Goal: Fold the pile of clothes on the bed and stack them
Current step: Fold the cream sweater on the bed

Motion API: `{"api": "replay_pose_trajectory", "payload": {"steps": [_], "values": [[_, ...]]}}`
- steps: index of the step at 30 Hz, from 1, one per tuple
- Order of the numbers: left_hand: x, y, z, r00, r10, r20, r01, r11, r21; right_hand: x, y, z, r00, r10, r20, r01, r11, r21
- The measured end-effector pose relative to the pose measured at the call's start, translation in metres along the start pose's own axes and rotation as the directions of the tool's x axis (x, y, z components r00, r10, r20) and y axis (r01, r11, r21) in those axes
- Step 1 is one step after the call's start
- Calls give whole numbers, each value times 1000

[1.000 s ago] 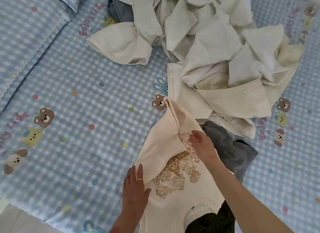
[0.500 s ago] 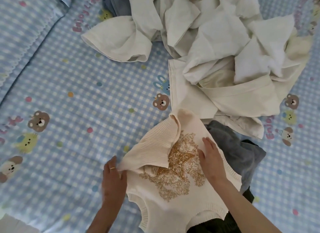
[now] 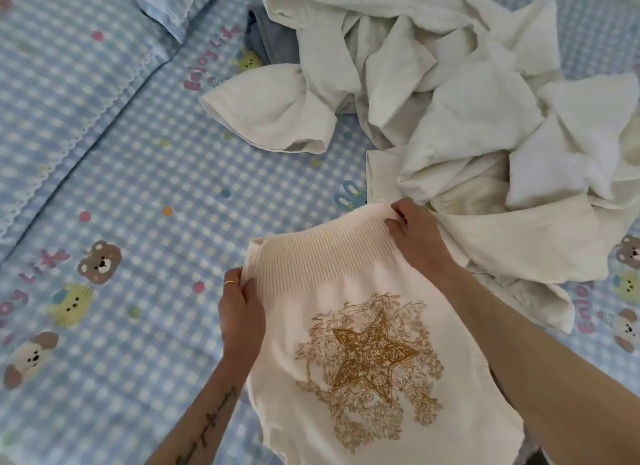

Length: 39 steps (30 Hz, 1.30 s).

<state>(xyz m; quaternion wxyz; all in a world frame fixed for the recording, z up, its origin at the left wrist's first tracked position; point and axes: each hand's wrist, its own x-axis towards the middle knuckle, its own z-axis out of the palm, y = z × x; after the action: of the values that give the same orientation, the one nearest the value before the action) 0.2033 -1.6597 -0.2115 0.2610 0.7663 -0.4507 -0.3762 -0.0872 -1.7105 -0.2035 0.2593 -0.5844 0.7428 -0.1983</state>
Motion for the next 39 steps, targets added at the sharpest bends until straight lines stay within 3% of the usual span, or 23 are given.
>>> {"api": "replay_pose_trajectory", "payload": {"steps": [4, 9, 14, 17, 19, 20, 22, 23, 25, 27, 28, 31, 33, 35, 37, 39], "values": [[35, 25, -11, 971, 135, 198, -136, 991, -10, 12, -13, -31, 1000, -10, 15, 8, 995, 104], [-19, 5, -24, 861, 209, 463, -216, 976, -38, -67, -1, -46, 927, -77, 367, 74, 997, 22], [-97, -57, -51, 760, 311, 571, -415, 908, 58, -176, 29, -65, 844, 36, 535, -19, 999, -37], [-126, -82, -62, 633, 386, 670, -603, 789, 115, -232, 52, -74, 815, 115, 568, -45, 990, -137], [-141, -95, -60, 562, 365, 742, -672, 725, 152, -259, 66, -72, 799, 137, 586, -35, 983, -182], [-149, -102, -57, 561, 305, 770, -658, 728, 191, -270, 71, -67, 780, 150, 608, -18, 976, -219], [-163, -101, -51, 651, 174, 739, -590, 728, 348, -285, 76, -53, 756, 194, 625, 33, 943, -332], [-165, -100, -47, 724, 122, 679, -493, 779, 387, -291, 73, -43, 773, 215, 597, 26, 929, -369], [-152, -99, -40, 806, 159, 570, -456, 781, 427, -301, 51, -20, 875, 165, 455, 22, 925, -379], [-129, -88, -35, 814, 279, 509, -522, 735, 432, -312, 19, 11, 941, 28, 338, 92, 938, -333], [-115, -86, -32, 831, 310, 462, -518, 734, 440, -317, 4, 27, 940, -41, 338, 157, 933, -324], [-77, -78, -30, 853, 229, 468, -488, 669, 561, -321, -11, 59, 931, -41, 362, 194, 897, -397], [-65, -84, -30, 810, 134, 571, -529, 587, 613, -314, 8, 59, 955, 20, 295, 140, 848, -511], [-59, -93, -30, 783, 88, 615, -541, 585, 604, -309, 33, 47, 966, 93, 241, 72, 800, -596], [-60, -95, -33, 813, 68, 578, -492, 610, 621, -307, 51, 30, 960, 214, 179, -53, 770, -636], [-64, -91, -32, 843, 49, 536, -457, 590, 665, -303, 60, 18, 923, 378, 70, -273, 774, -571]]}}
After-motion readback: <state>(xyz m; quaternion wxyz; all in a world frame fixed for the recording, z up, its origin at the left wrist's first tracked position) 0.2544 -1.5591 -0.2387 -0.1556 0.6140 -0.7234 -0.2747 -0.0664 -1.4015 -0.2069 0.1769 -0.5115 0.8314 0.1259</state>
